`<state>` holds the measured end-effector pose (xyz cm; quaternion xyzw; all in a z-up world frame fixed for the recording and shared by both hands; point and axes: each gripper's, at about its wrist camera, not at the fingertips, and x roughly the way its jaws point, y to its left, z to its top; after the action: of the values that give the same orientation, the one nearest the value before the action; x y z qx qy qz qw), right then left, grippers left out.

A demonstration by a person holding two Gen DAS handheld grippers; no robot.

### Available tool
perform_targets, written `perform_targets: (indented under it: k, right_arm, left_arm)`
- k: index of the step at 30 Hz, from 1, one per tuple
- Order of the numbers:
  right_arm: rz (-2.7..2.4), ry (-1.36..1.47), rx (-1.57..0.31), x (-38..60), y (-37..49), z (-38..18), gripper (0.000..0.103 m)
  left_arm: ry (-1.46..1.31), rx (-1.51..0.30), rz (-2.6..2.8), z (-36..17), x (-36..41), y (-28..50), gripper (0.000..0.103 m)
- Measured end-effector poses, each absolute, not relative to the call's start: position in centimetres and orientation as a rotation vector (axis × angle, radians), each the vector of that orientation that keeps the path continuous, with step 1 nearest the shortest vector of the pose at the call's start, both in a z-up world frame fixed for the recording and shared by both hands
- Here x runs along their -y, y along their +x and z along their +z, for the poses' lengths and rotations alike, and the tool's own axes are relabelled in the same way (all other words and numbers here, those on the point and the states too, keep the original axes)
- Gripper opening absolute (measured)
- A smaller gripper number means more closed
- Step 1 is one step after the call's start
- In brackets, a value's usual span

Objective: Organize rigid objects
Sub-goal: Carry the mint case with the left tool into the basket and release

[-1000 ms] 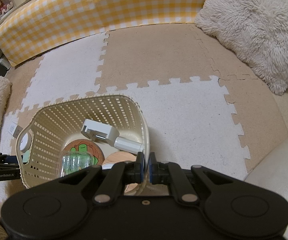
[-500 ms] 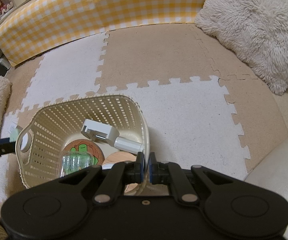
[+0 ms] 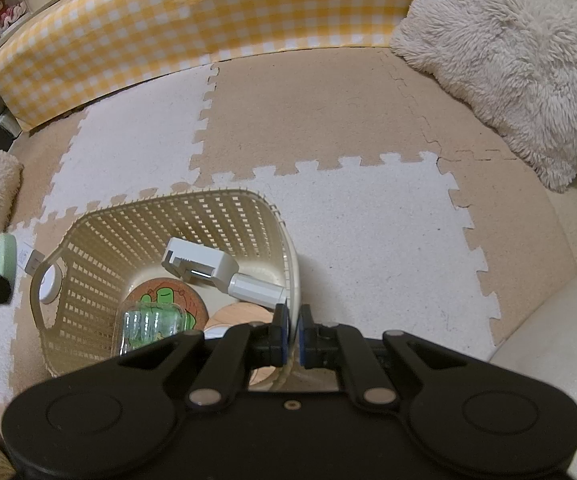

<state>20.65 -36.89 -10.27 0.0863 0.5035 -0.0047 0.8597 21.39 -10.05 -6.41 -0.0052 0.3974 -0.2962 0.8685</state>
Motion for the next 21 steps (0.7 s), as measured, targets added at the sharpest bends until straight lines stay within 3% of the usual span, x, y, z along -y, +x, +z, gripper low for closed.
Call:
perform_targets:
  k: [21]
  right_arm:
    - [-0.01,0.181,-1.057,36.9,20.6,-10.3,0.006]
  left_arm:
    - [0.167,-0.942,-0.662,-10.4,14.9,21.2,0.052]
